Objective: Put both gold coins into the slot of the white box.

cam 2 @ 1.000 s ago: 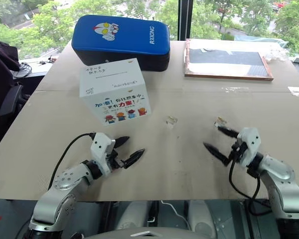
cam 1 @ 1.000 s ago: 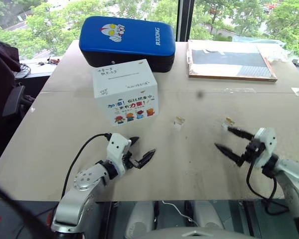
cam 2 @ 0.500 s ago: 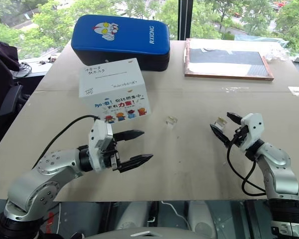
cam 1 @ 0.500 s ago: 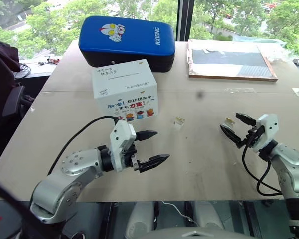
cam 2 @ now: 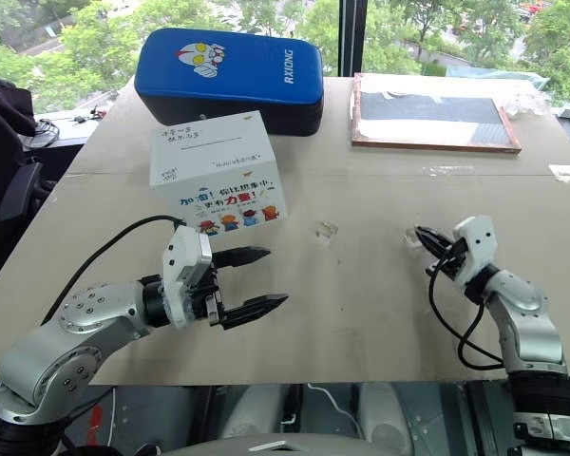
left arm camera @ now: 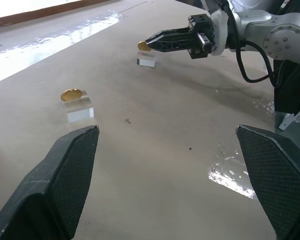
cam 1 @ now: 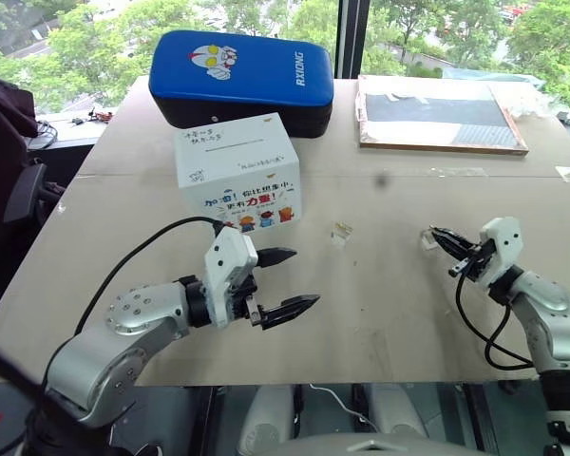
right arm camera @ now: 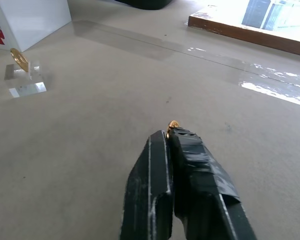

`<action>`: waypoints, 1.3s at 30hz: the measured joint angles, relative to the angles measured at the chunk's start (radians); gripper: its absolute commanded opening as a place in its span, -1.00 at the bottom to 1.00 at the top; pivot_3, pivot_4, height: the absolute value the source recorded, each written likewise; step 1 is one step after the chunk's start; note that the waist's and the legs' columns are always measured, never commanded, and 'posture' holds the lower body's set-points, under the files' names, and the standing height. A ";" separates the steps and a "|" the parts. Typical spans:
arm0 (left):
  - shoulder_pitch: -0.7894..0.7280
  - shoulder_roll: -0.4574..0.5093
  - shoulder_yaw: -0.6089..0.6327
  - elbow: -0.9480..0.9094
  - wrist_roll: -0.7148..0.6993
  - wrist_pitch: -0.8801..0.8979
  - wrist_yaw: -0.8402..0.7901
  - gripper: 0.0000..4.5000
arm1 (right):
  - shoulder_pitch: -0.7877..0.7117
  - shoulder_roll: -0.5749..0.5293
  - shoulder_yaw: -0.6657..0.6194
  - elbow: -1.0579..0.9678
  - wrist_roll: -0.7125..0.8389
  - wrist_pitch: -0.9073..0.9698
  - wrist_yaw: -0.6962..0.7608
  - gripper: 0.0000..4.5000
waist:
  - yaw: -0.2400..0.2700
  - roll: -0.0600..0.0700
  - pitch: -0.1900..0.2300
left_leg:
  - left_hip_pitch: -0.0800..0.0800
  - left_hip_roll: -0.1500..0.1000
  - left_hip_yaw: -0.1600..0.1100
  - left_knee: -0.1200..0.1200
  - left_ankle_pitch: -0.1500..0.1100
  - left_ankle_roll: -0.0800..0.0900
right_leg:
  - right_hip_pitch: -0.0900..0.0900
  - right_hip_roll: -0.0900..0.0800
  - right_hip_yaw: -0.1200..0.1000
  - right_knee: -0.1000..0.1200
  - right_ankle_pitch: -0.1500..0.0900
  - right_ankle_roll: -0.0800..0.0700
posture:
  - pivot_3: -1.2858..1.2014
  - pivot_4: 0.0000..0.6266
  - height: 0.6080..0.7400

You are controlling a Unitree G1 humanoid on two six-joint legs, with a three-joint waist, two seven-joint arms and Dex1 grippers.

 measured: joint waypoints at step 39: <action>-0.043 -0.153 0.003 0.057 -0.136 -0.010 0.121 1.00 | -0.015 0.017 0.014 -0.130 0.021 0.127 -0.069 0.50 | -0.002 0.000 0.000 | 0.000 0.000 0.001 0.000 0.000 0.000 | 0.000 0.002 0.000 0.000 0.000 0.001 | 0.03 -0.52 1.00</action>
